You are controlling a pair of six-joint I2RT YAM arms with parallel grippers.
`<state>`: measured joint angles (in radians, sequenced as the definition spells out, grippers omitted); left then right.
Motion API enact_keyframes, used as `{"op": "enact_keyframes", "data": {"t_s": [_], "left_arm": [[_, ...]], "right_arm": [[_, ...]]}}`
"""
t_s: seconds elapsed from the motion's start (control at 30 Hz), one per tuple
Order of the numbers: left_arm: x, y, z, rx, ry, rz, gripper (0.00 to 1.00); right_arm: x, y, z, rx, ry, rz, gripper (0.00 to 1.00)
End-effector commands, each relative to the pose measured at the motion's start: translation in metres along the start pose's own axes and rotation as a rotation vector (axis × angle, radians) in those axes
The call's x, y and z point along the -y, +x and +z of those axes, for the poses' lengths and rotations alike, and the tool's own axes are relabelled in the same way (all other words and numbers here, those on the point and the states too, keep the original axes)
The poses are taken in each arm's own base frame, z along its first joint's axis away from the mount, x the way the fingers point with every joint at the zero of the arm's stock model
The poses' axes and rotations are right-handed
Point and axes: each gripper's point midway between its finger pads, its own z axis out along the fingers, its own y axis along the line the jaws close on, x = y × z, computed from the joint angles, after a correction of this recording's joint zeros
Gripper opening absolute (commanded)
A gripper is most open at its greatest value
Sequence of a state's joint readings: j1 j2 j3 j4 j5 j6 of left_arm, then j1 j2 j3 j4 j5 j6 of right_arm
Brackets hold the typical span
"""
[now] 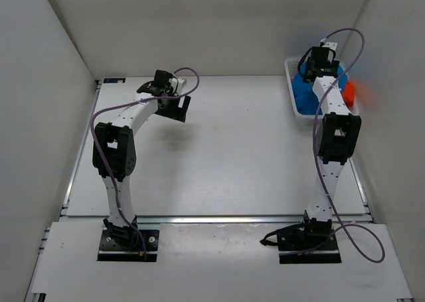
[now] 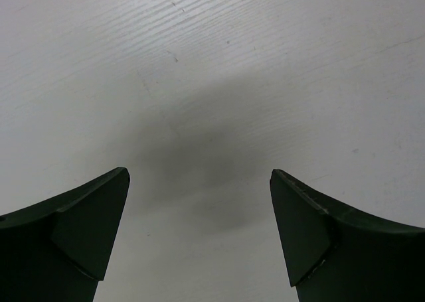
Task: Fold and stack the t-shirts
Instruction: Grab crumpled tshirt from bin with the right arm
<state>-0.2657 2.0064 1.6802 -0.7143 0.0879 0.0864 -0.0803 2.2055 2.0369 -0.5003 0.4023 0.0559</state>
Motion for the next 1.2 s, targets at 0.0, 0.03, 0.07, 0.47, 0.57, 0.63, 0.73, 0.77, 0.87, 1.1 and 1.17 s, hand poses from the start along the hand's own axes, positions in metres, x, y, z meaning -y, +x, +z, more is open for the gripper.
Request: {"op": "enact_keyframes", "data": {"t_s": [0.0,0.03,0.07,0.47,0.57,0.63,0.73,0.77,0.87,1.1,1.17], "left_arm": [[-0.006,-0.017,0.001,0.041,-0.034,0.001,0.98],[-0.009,-0.016,0.002,0.040,-0.044,-0.001,0.98],[-0.009,-0.015,0.003,0.037,-0.045,-0.001,0.98],[-0.002,-0.013,0.002,0.028,-0.057,0.026,0.98],[-0.005,-0.011,0.002,0.026,-0.069,0.025,0.98],[-0.006,-0.011,0.000,0.026,-0.071,0.025,0.98],[0.000,-0.010,-0.002,0.022,-0.067,0.045,0.98],[0.002,-0.009,-0.002,0.024,-0.060,0.051,0.98],[0.000,-0.012,-0.006,0.037,-0.071,0.058,0.97],[-0.005,-0.025,-0.021,0.080,-0.112,0.082,0.97],[-0.005,-0.033,-0.029,0.109,-0.124,0.087,0.98]], "right_arm": [[0.022,-0.031,0.014,0.111,0.219,0.062,0.61],[0.023,-0.026,0.015,0.097,0.227,0.055,0.61],[0.021,-0.019,0.018,0.082,0.221,0.050,0.61],[0.017,0.006,0.033,0.013,0.196,0.073,0.38],[0.017,-0.008,0.027,0.044,0.184,0.091,0.22],[0.016,-0.032,0.015,0.101,0.176,0.077,0.15],[0.023,-0.060,-0.001,0.169,0.191,0.082,0.02],[0.026,-0.067,-0.005,0.186,0.188,0.091,0.00],[0.040,-0.100,-0.028,0.261,0.167,0.127,0.00],[0.054,-0.204,-0.104,0.558,0.067,0.115,0.00],[0.067,-0.244,-0.142,0.689,0.040,0.162,0.00]]}}
